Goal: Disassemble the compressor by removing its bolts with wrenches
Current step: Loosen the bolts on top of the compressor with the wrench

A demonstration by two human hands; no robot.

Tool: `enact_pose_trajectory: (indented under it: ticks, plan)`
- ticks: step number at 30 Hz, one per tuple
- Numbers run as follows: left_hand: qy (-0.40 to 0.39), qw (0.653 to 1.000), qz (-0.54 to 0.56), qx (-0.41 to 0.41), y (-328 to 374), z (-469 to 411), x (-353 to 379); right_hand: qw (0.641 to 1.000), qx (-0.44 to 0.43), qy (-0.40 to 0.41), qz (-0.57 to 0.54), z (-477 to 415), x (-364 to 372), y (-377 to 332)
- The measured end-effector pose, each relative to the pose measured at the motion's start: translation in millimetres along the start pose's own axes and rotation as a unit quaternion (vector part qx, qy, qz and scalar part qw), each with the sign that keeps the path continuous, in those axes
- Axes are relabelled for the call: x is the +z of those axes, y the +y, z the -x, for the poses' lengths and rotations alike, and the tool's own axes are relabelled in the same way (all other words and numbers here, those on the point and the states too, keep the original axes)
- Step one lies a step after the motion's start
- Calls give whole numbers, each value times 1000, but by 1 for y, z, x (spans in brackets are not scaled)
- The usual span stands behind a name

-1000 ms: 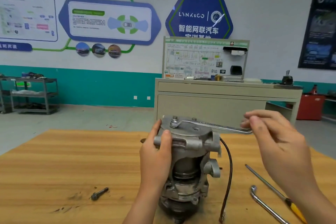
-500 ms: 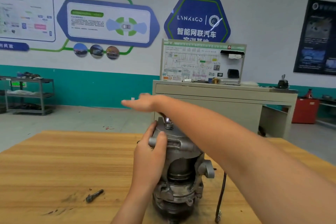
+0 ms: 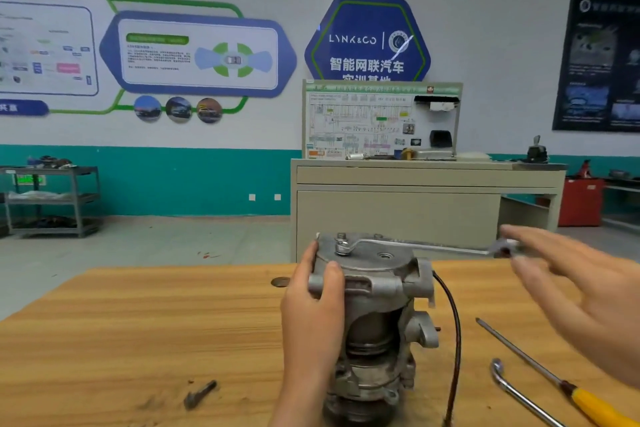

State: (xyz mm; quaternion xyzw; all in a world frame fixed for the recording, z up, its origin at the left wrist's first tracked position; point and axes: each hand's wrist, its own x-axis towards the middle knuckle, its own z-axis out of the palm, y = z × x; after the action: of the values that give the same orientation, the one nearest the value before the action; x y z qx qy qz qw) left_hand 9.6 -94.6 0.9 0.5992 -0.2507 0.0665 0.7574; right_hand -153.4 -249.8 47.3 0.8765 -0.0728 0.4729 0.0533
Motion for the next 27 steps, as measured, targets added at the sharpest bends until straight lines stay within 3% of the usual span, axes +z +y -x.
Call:
enact_pose_trajectory:
  ticks: [2, 3, 5, 8, 10, 13, 14, 18, 22, 25, 27]
  plan:
    - [-8, 1000, -12, 7, -3, -2, -1, 981, 133, -126, 57, -14, 14, 23]
    - [-6, 1000, -18, 6, -3, -2, -1, 955, 171, -231, 72, -24, 29, 32]
    - [-7, 1000, -29, 4, -6, -4, -2, 908, 213, -360, 16, -47, 55, 34]
    - [-14, 999, -32, -8, -2, -5, -3, 902, 297, -267, -163, -81, 68, 42]
    - [-14, 999, -29, -11, -3, -5, -3, 879, 341, -214, -257, -93, 68, 41]
    - [-5, 1000, -5, -4, -5, -4, -1, 814, 384, -213, -380, -105, 74, 19]
    - [-4, 1000, 0, -1, -5, -3, -1, 807, 383, -234, -383, -113, 79, 9]
    - [2, 1000, -19, -1, -1, -1, 0, 882, 264, -345, -184, -154, 105, -37]
    - [-4, 1000, -14, 1, -2, -3, -3, 897, 93, -429, -55, -183, 131, -101]
    - [-5, 999, -38, -4, -4, -3, -2, 914, -22, -400, -67, -172, 132, -158]
    - [-13, 998, -49, -31, -4, -5, -7, 933, -87, -325, -124, -147, 117, -192]
